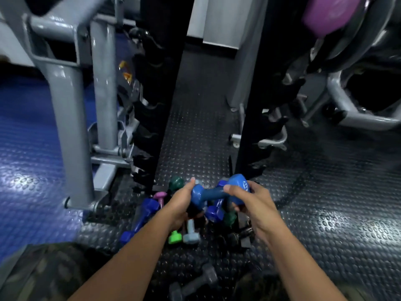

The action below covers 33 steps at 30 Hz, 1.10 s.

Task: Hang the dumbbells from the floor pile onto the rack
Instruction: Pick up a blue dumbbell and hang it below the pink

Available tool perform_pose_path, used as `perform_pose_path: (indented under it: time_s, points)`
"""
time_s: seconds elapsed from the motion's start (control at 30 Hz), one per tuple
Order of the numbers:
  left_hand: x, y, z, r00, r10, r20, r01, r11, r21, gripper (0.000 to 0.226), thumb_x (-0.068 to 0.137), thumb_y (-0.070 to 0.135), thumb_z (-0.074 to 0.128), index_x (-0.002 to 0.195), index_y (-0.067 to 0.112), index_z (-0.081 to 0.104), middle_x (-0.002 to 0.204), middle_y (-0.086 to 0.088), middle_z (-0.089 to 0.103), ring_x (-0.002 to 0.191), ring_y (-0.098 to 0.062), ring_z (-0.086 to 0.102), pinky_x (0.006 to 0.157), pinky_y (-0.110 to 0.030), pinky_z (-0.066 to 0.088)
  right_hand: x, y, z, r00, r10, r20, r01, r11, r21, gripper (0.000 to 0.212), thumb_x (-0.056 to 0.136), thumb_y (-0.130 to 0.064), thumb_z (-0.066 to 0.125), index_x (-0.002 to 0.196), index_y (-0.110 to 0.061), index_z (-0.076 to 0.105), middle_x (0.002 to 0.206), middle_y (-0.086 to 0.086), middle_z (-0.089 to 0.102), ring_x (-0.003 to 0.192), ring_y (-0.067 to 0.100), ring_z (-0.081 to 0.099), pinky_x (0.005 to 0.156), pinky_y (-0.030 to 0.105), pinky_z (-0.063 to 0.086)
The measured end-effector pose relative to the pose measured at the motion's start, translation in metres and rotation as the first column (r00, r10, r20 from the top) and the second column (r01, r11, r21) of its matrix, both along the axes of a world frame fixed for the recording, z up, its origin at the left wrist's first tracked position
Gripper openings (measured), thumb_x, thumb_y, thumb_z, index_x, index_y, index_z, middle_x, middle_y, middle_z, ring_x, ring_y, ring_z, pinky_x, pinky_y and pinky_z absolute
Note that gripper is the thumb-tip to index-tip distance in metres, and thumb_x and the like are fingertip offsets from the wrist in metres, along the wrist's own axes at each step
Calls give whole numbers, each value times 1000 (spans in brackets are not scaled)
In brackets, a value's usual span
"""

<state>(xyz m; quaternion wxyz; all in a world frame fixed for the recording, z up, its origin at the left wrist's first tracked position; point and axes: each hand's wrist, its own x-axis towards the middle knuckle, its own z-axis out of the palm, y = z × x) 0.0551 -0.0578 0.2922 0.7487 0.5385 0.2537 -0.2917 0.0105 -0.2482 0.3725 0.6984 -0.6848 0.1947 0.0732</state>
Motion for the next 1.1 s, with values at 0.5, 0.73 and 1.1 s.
perform_pose_path:
  time_s: [0.5,0.73,1.1]
  points:
    - [-49,-6,166,865,102,492,-91,995,-45,49,88,73,53,106,34,77,67,-14,57,51,-22,48,54,-32,33,-34,6,97,819,-395,417,319,916,241,48,80,-52,88,122,-35,71,105,9,72,67,22,63,59,31,54]
    - [-40,-60,211,831,66,552,-65,998,-21,32,86,39,64,100,12,54,59,-14,60,36,-26,50,32,-29,41,-13,-27,133,649,-544,531,579,807,120,19,100,-47,57,115,-42,68,120,-3,55,79,-4,70,66,10,53]
    - [5,-143,252,786,189,588,-101,978,-181,50,80,49,65,110,13,48,97,-18,66,59,-27,62,53,-36,53,75,-113,172,625,-287,726,552,820,-151,22,101,-43,65,123,-42,69,112,-12,74,100,8,71,91,43,60]
